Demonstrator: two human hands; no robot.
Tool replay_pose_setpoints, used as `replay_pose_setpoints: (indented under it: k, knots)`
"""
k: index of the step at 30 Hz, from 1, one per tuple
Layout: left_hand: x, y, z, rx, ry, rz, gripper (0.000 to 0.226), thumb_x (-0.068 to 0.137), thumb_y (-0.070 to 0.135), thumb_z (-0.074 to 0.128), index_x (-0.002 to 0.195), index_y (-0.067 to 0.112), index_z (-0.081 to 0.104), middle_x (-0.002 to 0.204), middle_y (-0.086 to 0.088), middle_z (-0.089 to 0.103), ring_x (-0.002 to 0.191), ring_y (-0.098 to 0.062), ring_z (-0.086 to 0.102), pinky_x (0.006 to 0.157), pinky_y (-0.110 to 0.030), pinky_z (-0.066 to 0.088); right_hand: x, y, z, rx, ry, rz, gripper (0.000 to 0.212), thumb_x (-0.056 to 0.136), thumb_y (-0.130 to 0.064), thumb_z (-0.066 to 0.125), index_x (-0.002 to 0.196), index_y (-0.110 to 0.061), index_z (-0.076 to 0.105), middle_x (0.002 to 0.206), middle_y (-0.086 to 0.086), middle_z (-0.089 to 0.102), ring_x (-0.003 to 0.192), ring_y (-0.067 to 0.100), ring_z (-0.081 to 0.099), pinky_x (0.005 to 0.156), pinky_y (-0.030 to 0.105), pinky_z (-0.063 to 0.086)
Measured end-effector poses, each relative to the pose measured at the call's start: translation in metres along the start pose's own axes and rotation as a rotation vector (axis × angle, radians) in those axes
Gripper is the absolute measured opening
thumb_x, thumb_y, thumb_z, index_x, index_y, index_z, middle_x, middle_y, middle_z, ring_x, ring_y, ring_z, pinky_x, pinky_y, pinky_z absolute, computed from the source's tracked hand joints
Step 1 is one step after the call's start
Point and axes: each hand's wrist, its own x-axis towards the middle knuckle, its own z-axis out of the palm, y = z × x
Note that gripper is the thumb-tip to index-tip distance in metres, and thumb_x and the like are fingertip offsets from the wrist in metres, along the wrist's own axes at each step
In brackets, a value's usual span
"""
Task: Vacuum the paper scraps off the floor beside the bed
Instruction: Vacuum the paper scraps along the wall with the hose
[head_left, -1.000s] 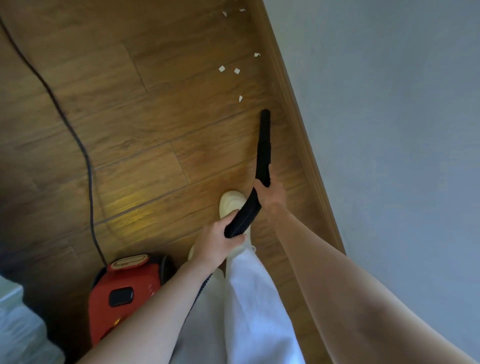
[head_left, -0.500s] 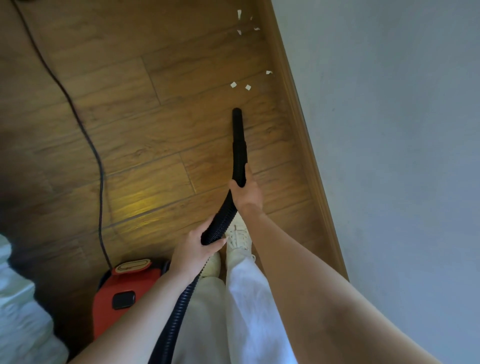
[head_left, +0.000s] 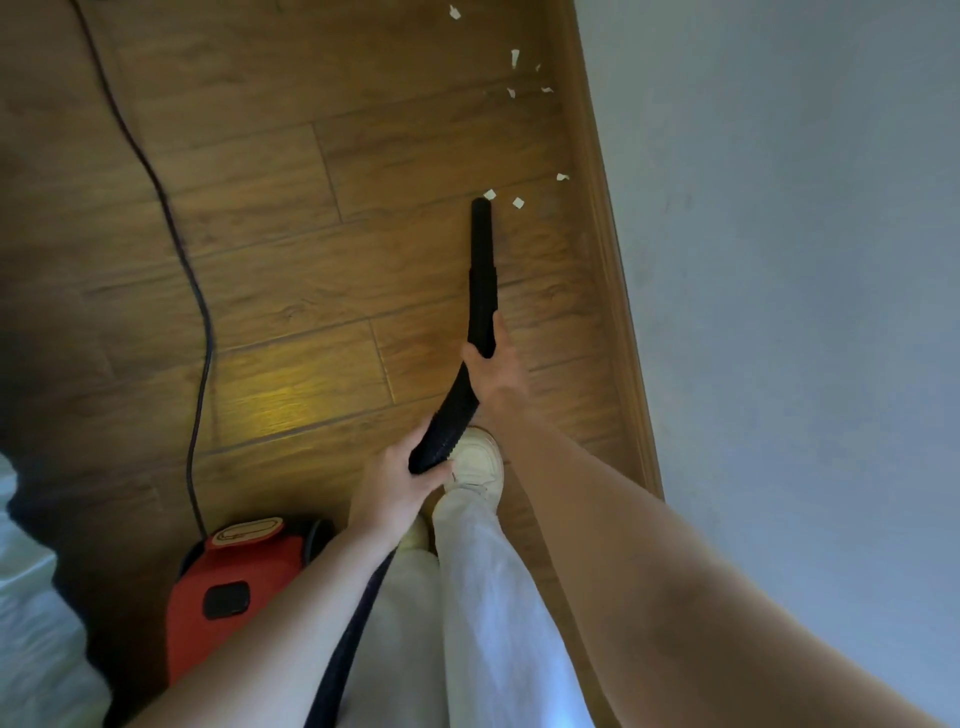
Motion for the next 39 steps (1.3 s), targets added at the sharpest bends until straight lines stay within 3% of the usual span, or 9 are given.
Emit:
replay_pose_setpoints:
  k: [5, 11, 15, 20, 23, 25, 29, 34, 39]
  knots:
    - [0.037, 0.029, -0.005, 0.001, 0.014, 0.061, 0.061, 0.082, 0.025, 0.073, 0.138, 0.028, 0.048, 0.100, 0.001, 0.070, 0.073, -0.014, 0.062, 0.065, -0.019, 0.049, 0.035, -0.029, -0.018, -0.044, 0.016, -0.053, 0.067, 0.097, -0.031, 0.050, 0.154, -0.025, 0.015, 0.149, 0.005, 0.040, 0.130, 0.024, 0.044, 0.105, 0.032, 0.038]
    - [0.029, 0.039, 0.003, -0.029, -0.047, 0.061, 0.062, 0.083, 0.017, 0.073, 0.139, 0.023, 0.046, 0.107, 0.000, 0.068, 0.067, -0.002, 0.055, 0.058, -0.007, 0.045, 0.033, -0.015, -0.027, -0.056, 0.018, -0.063, 0.069, 0.095, -0.031, 0.053, 0.154, -0.023, 0.017, 0.149, 0.005, 0.040, 0.130, 0.024, 0.044, 0.108, 0.040, 0.039]
    - [0.010, 0.027, 0.012, 0.013, -0.122, -0.010, 0.064, 0.084, 0.020, 0.072, 0.141, 0.027, 0.044, 0.097, 0.005, 0.067, 0.055, 0.003, 0.055, 0.049, -0.006, 0.038, 0.014, 0.019, -0.031, -0.032, 0.026, -0.001, 0.065, 0.096, -0.029, 0.052, 0.153, -0.022, 0.021, 0.146, 0.005, 0.043, 0.127, 0.023, 0.047, 0.106, 0.037, 0.041]
    - [0.000, 0.029, 0.019, 0.056, -0.166, 0.003, 0.063, 0.084, 0.024, 0.072, 0.140, 0.032, 0.044, 0.105, 0.014, 0.065, 0.074, -0.005, 0.065, 0.060, -0.016, 0.048, 0.008, 0.039, -0.037, -0.067, 0.057, 0.084, 0.055, 0.095, -0.031, 0.051, 0.146, -0.016, 0.038, 0.135, 0.010, 0.054, 0.116, 0.023, 0.055, 0.094, 0.033, 0.048]
    - [0.010, 0.034, 0.021, 0.011, -0.141, 0.002, 0.063, 0.083, 0.022, 0.073, 0.140, 0.029, 0.047, 0.102, 0.011, 0.066, 0.072, -0.011, 0.065, 0.063, -0.023, 0.051, 0.016, 0.028, -0.042, -0.057, 0.060, 0.011, 0.062, 0.096, -0.031, 0.051, 0.152, -0.022, 0.025, 0.144, 0.007, 0.046, 0.124, 0.023, 0.050, 0.104, 0.038, 0.043]
    - [0.020, 0.036, 0.019, -0.015, -0.107, 0.025, 0.064, 0.082, 0.022, 0.074, 0.139, 0.029, 0.047, 0.102, 0.004, 0.069, 0.069, -0.010, 0.064, 0.059, -0.017, 0.050, 0.023, 0.013, -0.044, -0.029, 0.047, -0.024, 0.068, 0.096, -0.032, 0.052, 0.154, -0.023, 0.017, 0.149, 0.004, 0.040, 0.129, 0.022, 0.045, 0.108, 0.036, 0.039]
    - [0.030, 0.039, 0.010, -0.034, -0.094, 0.047, 0.065, 0.081, 0.021, 0.076, 0.139, 0.026, 0.048, 0.116, -0.002, 0.068, 0.091, -0.023, 0.067, 0.065, -0.008, 0.047, 0.027, -0.003, -0.042, -0.021, 0.063, -0.029, 0.070, 0.097, -0.032, 0.052, 0.154, -0.022, 0.014, 0.152, 0.005, 0.035, 0.133, 0.022, 0.041, 0.111, 0.037, 0.036]
    - [0.016, 0.035, 0.008, 0.068, -0.177, 0.044, 0.063, 0.083, 0.019, 0.073, 0.139, 0.027, 0.046, 0.092, 0.006, 0.065, 0.059, 0.001, 0.054, 0.054, -0.008, 0.041, 0.007, 0.025, -0.037, -0.007, 0.152, 0.065, 0.064, 0.096, -0.033, 0.051, 0.152, -0.022, 0.022, 0.143, 0.005, 0.047, 0.123, 0.022, 0.050, 0.105, 0.039, 0.043]
    - [0.019, 0.035, 0.018, 0.112, -0.221, 0.060, 0.063, 0.084, 0.019, 0.072, 0.140, 0.027, 0.044, 0.116, 0.005, 0.065, 0.079, -0.004, 0.063, 0.062, -0.007, 0.046, 0.001, 0.039, -0.048, -0.003, 0.212, 0.104, 0.066, 0.097, -0.034, 0.050, 0.153, -0.027, 0.017, 0.138, 0.006, 0.052, 0.117, 0.022, 0.054, 0.096, 0.035, 0.048]
